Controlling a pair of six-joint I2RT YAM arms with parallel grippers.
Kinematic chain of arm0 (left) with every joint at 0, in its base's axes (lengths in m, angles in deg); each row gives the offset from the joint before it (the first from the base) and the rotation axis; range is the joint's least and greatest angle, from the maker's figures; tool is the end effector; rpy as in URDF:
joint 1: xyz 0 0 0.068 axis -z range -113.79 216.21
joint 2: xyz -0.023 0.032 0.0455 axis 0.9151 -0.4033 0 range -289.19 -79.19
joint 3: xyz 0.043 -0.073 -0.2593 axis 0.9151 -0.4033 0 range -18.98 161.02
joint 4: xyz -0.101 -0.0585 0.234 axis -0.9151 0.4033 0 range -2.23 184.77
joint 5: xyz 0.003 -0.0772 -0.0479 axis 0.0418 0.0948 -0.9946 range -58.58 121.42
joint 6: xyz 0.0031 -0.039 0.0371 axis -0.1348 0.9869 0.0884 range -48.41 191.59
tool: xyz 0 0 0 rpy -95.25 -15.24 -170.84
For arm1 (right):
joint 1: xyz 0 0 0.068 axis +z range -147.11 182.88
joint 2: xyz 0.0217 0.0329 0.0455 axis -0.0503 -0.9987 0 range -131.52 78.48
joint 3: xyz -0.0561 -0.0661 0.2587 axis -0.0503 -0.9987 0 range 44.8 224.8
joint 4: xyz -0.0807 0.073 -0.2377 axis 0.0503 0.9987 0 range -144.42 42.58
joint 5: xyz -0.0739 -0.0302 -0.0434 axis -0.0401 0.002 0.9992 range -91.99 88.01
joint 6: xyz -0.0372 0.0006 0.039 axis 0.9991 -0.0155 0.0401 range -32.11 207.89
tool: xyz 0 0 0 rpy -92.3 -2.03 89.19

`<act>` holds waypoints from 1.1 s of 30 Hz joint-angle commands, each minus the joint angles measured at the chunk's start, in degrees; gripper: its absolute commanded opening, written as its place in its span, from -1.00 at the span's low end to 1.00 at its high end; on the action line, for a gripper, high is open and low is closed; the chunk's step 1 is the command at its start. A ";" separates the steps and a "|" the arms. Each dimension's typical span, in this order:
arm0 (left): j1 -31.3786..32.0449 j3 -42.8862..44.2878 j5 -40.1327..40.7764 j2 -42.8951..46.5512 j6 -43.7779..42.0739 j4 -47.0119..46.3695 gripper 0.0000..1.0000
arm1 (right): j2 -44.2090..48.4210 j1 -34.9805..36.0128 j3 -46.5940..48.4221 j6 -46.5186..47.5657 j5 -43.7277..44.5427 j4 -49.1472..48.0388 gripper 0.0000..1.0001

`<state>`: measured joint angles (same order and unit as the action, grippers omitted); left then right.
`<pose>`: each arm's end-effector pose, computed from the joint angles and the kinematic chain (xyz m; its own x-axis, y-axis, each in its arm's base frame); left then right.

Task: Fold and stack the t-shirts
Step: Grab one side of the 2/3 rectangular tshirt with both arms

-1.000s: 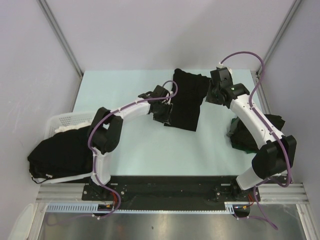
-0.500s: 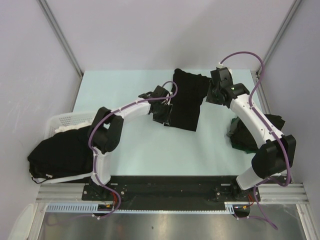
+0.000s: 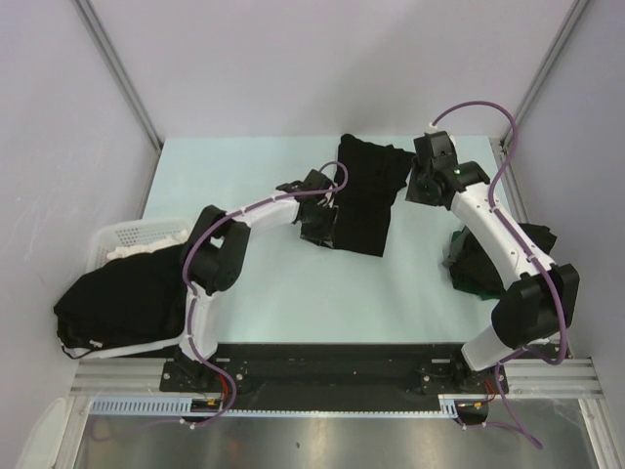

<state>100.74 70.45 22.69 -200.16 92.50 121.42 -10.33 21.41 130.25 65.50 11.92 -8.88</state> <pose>0.3611 -0.2548 0.1637 -0.9172 0.2028 -0.3428 0.3055 0.9105 -0.2786 0.3194 0.0980 0.3412 -0.7211 0.1483 -0.6768 0.1255 0.9886 0.0829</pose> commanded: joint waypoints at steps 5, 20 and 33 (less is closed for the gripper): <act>-0.60 3.82 -0.32 -1.90 0.36 0.63 -0.02 | 1.19 -0.15 2.88 0.33 1.03 0.78 -0.38; -0.86 6.46 1.43 -3.75 -0.43 3.88 -0.53 | -0.21 4.23 -3.88 -6.69 0.15 2.54 -0.25; -0.95 7.69 2.41 -4.19 -1.48 5.64 -1.00 | 1.36 10.13 -15.66 -18.38 -2.31 -5.28 -0.19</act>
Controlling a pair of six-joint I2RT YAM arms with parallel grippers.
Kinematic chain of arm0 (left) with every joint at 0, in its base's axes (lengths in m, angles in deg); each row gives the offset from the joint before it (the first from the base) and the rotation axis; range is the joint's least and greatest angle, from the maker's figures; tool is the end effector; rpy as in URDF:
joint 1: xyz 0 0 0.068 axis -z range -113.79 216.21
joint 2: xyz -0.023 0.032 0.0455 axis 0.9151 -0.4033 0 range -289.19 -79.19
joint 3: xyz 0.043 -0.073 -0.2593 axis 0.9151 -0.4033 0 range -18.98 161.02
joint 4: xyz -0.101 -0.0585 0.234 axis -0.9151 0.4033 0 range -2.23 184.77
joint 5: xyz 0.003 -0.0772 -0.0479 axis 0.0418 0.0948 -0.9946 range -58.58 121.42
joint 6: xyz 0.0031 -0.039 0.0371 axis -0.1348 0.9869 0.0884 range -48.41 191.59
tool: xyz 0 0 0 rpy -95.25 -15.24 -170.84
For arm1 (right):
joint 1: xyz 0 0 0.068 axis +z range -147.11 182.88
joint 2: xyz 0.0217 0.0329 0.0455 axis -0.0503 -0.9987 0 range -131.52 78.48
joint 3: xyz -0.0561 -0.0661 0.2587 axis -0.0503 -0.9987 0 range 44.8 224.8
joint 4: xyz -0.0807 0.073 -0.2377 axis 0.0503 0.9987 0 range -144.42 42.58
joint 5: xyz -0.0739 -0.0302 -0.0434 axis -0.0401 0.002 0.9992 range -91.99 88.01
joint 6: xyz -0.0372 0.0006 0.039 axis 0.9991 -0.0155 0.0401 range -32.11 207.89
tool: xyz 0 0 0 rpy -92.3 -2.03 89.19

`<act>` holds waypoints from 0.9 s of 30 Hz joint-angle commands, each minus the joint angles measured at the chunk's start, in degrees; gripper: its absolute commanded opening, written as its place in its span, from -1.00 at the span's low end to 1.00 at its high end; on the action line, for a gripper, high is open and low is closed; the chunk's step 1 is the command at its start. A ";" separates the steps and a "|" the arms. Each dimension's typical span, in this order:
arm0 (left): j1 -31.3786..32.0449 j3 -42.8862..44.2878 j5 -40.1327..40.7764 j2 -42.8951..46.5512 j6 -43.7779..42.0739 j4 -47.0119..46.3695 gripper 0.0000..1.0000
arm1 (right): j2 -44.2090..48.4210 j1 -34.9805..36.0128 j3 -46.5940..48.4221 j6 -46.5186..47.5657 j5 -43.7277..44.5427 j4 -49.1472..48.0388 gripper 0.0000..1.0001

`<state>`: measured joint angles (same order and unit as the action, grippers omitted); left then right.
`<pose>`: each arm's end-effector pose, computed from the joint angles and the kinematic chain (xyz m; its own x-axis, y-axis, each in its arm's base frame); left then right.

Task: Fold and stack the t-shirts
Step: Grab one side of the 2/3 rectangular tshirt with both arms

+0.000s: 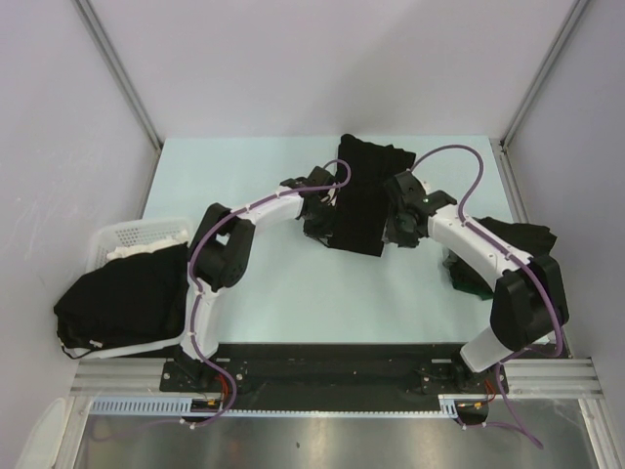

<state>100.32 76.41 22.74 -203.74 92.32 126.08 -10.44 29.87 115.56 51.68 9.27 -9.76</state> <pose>0.3736 -0.2593 0.1631 -0.9284 0.2061 -0.3091 0.2925 0.9185 -0.2662 0.2850 0.1374 0.2613 -0.8556 0.2145 -0.4712 0.1733 0.9763 0.1297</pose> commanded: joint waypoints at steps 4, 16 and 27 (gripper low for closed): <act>-0.62 1.99 2.27 -0.69 -1.40 1.16 -1.00 | 1.82 3.42 -4.74 -7.12 0.86 -7.48 -0.18; -0.53 3.04 2.36 -0.08 -2.10 2.92 -1.00 | -2.74 4.48 -9.33 -6.77 1.30 -16.18 -0.19; -0.45 2.78 2.45 0.27 -2.63 4.15 -1.00 | -7.31 4.31 -9.33 -5.37 1.47 -19.53 -0.20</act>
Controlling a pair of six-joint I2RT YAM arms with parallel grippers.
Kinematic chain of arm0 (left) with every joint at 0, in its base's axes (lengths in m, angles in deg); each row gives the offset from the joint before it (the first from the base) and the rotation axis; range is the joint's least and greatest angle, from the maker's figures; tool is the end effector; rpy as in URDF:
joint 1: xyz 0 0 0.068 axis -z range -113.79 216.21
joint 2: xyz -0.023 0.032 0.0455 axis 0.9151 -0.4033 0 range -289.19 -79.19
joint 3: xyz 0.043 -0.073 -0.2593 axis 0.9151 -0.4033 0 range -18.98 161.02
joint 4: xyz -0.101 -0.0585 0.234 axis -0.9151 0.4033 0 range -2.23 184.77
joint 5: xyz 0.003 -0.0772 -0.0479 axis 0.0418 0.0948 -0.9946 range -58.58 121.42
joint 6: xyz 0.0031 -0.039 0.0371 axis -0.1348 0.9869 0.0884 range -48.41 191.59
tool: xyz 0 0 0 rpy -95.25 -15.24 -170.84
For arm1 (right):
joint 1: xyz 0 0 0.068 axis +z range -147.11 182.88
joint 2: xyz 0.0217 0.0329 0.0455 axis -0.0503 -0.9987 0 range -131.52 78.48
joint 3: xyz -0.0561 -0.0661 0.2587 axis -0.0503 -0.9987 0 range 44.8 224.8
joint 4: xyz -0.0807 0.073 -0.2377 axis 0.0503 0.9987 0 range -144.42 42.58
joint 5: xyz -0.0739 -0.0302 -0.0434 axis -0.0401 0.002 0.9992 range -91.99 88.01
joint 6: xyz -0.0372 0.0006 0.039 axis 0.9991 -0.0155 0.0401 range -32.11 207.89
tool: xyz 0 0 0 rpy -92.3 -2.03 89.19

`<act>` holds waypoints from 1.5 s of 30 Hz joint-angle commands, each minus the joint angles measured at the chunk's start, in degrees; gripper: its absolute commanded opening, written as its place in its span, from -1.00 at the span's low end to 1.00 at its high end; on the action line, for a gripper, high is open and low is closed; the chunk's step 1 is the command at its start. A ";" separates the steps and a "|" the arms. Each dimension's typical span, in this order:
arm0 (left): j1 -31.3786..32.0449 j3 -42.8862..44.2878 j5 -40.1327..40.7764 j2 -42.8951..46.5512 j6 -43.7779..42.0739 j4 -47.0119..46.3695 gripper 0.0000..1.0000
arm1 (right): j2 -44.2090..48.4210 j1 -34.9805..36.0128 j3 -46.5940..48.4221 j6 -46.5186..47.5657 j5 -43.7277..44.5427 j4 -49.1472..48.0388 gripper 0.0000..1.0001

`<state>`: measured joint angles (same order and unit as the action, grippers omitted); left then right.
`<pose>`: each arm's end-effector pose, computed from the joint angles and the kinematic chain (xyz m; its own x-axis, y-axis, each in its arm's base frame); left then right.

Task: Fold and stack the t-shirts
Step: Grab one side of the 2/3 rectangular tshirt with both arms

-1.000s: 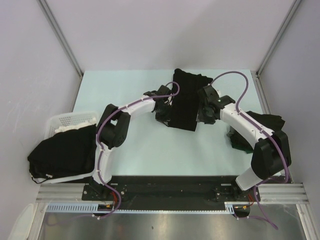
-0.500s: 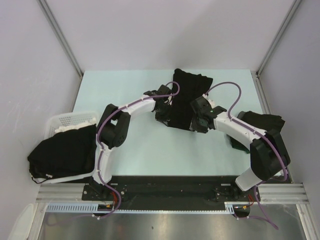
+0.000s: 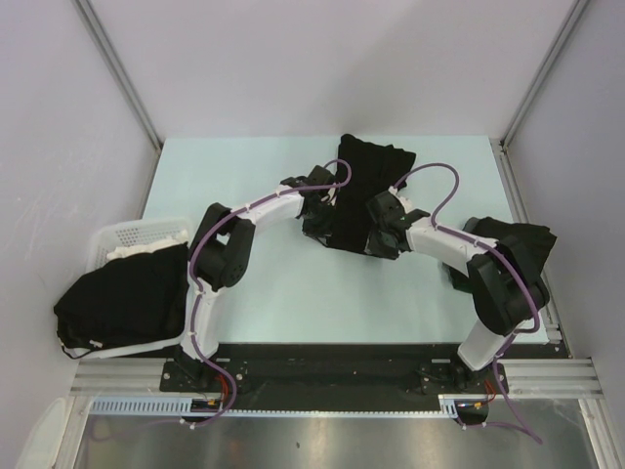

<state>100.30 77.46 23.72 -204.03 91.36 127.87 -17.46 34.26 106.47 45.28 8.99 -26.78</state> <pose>0.3742 -0.2588 0.1647 -0.9268 0.2224 -0.3028 0.3003 0.9228 -0.2415 0.2894 0.1686 0.1916 -0.8486 0.2609 -0.4603 0.1901 0.9622 0.1951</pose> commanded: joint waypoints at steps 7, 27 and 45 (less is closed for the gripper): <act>-0.42 2.08 1.02 0.29 -1.75 2.79 -1.00 | -1.97 -0.44 -0.15 2.44 2.81 -2.68 -0.20; -0.51 1.82 0.06 0.56 -2.28 3.06 -1.00 | -5.57 -0.96 -0.23 4.47 4.22 -6.02 -0.19; -0.60 1.73 -0.03 1.17 -2.72 3.76 -1.00 | -7.51 -1.14 -1.73 3.94 4.84 -7.16 -0.34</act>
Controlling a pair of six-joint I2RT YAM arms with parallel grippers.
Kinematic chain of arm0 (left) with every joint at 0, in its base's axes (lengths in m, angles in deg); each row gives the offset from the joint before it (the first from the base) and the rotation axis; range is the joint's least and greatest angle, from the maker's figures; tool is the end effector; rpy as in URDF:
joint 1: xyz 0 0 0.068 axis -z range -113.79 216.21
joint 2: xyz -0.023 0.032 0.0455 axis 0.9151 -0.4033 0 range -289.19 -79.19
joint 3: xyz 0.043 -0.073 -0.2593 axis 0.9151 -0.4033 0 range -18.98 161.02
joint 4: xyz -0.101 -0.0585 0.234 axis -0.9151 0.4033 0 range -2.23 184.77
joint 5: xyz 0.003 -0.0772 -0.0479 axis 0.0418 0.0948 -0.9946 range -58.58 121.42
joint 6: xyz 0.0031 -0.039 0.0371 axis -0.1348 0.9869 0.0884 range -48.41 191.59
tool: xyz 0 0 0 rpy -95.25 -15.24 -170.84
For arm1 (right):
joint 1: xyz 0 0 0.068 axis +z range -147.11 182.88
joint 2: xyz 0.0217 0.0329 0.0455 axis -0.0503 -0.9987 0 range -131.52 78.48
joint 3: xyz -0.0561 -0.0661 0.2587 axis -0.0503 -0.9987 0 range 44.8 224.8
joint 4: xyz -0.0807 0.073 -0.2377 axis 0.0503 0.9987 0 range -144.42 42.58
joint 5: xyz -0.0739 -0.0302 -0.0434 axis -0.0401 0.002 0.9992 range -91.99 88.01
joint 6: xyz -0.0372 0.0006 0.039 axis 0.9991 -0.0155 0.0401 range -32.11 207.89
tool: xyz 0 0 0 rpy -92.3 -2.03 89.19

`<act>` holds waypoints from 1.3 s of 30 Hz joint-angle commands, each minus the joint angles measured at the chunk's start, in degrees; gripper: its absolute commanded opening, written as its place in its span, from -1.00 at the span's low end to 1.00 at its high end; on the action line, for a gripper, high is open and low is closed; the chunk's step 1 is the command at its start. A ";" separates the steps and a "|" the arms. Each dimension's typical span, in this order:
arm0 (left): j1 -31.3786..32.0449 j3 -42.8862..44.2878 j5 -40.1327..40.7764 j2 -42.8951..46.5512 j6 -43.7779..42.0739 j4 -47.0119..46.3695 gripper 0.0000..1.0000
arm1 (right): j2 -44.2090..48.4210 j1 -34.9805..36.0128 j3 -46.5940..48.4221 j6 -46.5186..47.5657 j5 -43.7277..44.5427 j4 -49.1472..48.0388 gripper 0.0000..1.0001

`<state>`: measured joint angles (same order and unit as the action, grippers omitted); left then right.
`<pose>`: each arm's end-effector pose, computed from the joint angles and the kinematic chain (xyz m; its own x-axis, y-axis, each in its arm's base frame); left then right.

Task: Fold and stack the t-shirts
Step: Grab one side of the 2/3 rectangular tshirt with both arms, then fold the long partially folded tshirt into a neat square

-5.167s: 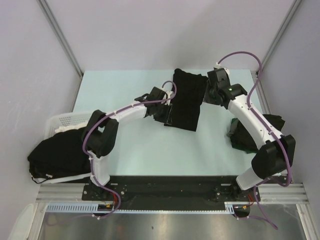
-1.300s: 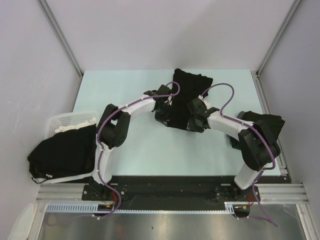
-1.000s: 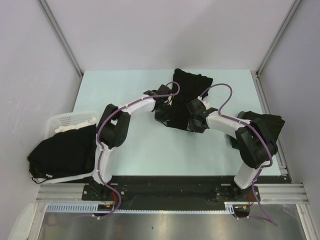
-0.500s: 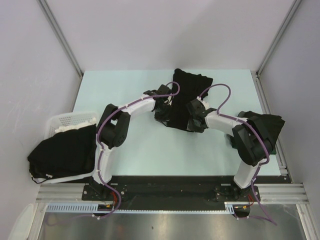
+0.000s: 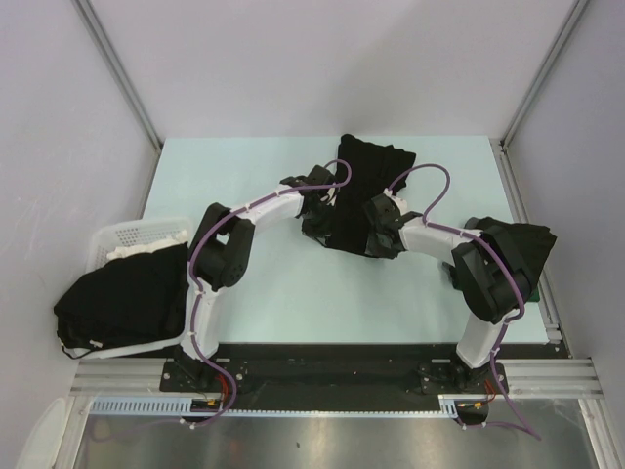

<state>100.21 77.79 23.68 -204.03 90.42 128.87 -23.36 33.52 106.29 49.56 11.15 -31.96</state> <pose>0.3739 -0.2578 0.1657 -0.9250 0.2381 -0.2960 0.3119 0.9208 -0.2341 0.3047 0.1711 0.1624 -0.8527 0.1969 -0.4838 0.1555 0.9799 0.1247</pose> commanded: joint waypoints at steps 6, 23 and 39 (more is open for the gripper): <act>-0.42 1.75 0.19 1.26 -1.87 3.10 -1.00 | -1.34 -0.57 -2.96 -1.75 1.88 -1.98 -1.00; -0.42 7.37 3.09 3.46 -1.08 3.98 -1.00 | 10.51 -6.10 -2.44 2.20 0.21 -1.19 -1.00; -0.42 18.79 5.90 2.85 -2.66 5.21 -1.00 | 12.55 -8.13 4.76 6.24 1.17 0.04 -1.00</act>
<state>100.58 90.73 25.77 -202.43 89.50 132.85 -12.04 26.57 106.69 52.91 8.18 -32.99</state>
